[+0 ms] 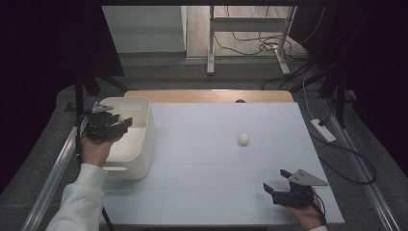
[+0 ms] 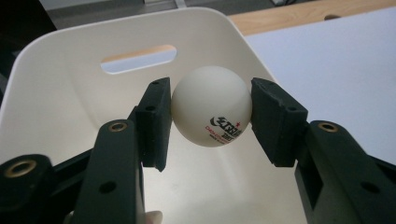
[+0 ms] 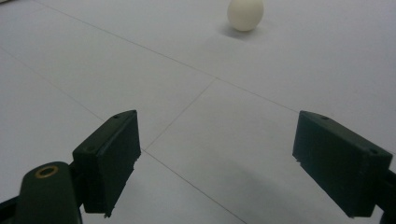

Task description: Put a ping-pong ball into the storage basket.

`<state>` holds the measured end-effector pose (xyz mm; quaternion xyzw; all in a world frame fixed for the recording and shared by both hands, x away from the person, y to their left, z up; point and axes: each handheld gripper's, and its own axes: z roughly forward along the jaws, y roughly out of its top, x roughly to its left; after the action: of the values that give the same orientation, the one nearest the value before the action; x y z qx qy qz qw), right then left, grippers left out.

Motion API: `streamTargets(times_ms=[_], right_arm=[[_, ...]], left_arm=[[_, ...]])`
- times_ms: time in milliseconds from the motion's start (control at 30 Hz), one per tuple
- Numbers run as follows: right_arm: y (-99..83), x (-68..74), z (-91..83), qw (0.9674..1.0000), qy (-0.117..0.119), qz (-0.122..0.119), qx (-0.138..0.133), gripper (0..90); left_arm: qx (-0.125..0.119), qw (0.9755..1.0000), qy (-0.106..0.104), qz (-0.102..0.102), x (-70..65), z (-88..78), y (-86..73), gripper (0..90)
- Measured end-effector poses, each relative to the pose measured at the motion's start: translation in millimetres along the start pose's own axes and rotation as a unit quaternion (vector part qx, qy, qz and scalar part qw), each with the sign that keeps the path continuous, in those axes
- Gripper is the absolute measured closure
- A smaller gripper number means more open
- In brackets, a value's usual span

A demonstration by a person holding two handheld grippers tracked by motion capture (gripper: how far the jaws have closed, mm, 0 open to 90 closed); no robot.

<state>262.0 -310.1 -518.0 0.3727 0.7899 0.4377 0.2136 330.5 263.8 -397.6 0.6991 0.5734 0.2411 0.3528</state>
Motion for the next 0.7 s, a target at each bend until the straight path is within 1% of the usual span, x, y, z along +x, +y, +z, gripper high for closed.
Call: streamTargets(times_ms=[67,100,167,333,500,567,600,667,700], right_arm=[[0.0,-0.1,0.0,1.0000,0.000,0.001,0.000,15.1],[0.0,-0.1,0.0,1.0000,0.000,0.001,0.000,15.1],[-0.1,-0.2,0.1,1.0000,0.000,0.001,0.001,15.1],[-0.1,-0.3,0.0,1.0000,-0.001,0.001,0.001,15.1],[0.0,-0.4,-0.1,1.0000,-0.002,0.002,0.001,15.1],[0.0,-0.6,-0.2,1.0000,-0.002,0.003,0.000,15.1],[0.0,-0.6,-0.3,1.0000,-0.003,0.003,0.000,15.0],[0.1,-0.5,-0.3,1.0000,-0.003,0.003,0.000,15.1],[0.1,-0.4,-0.2,1.0000,-0.003,0.002,0.000,15.1]], left_arm=[[0.015,0.9999,0.001,0.002,0.3,2.1,1.7,50.4],[0.015,0.9999,0.001,0.002,0.3,2.1,1.7,50.4],[0.030,0.9995,0.004,0.003,0.4,4.3,3.8,50.4],[0.052,0.9986,0.003,0.010,1.0,6.8,7.0,50.3],[0.056,0.9984,0.001,0.013,1.4,6.8,7.1,50.0],[0.054,0.9985,0.001,0.011,1.3,6.4,7.2,49.5],[0.052,0.9986,0.002,0.010,1.3,6.1,7.4,47.9],[0.046,0.9989,0.005,0.007,1.1,4.7,7.8,41.8],[0.041,0.9991,0.003,0.006,1.0,3.5,7.9,38.7]])
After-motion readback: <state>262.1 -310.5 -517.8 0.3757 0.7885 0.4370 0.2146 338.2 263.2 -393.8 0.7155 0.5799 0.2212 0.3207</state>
